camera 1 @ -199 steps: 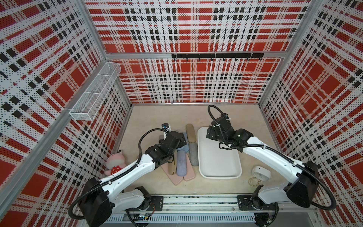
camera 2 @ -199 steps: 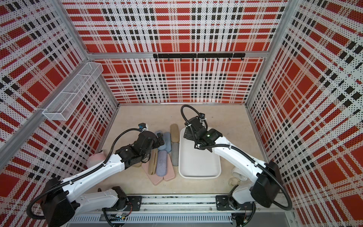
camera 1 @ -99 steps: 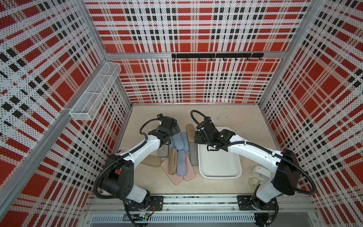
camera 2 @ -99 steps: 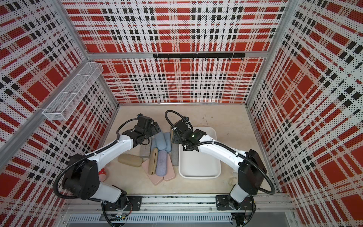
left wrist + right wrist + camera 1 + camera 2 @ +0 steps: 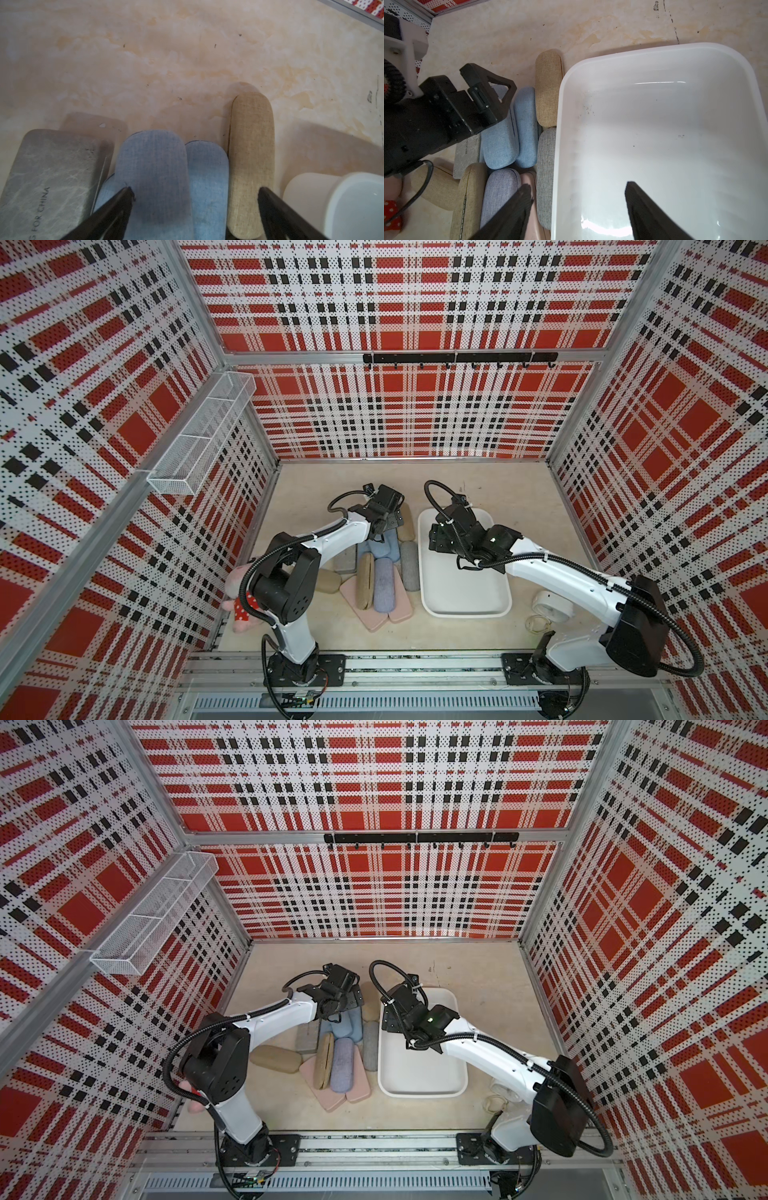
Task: Put the glasses cases into the storage boxes
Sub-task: Pick up the glasses case.
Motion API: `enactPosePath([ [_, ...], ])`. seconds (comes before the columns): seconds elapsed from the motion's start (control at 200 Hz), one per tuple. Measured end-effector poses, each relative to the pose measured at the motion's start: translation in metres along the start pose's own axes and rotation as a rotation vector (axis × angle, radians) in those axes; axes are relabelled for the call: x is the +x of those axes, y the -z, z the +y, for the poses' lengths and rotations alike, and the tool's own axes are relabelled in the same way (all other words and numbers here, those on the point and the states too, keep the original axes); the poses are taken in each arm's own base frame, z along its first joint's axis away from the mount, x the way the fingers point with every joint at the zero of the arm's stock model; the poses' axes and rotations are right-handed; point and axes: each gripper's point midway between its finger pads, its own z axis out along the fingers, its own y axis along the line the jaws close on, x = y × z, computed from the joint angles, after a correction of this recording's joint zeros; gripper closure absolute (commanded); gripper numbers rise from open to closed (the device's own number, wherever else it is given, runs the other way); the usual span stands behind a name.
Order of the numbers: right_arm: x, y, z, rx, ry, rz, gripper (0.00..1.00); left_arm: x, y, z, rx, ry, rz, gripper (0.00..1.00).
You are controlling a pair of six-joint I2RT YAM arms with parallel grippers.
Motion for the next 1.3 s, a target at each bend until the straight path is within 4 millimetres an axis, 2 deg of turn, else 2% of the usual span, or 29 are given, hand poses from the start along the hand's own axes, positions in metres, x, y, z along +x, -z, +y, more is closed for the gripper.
enactPosePath([
  [0.11,-0.001,-0.001,-0.009,0.014,-0.014,-0.002,0.25,-0.001,-0.001,0.007,-0.029,0.021,-0.006,0.05],
  [0.276,0.0,-0.004,-0.017,0.029,-0.022,0.006,0.25,0.002,-0.004,0.015,-0.048,0.04,0.004,0.11],
  [0.586,0.0,-0.005,-0.016,0.02,-0.024,0.013,0.26,0.014,-0.016,0.025,-0.074,0.051,0.045,0.22],
  [0.892,-0.001,-0.005,-0.017,0.02,-0.026,0.014,0.34,0.022,-0.02,0.03,-0.081,0.058,0.07,0.31],
  [1.193,-0.003,0.001,-0.02,0.013,-0.037,-0.001,0.39,0.022,-0.022,0.031,-0.075,0.063,0.073,0.44],
  [1.303,-0.003,0.004,-0.023,0.016,-0.042,-0.01,0.39,0.022,-0.022,0.031,-0.074,0.056,0.073,0.46],
])
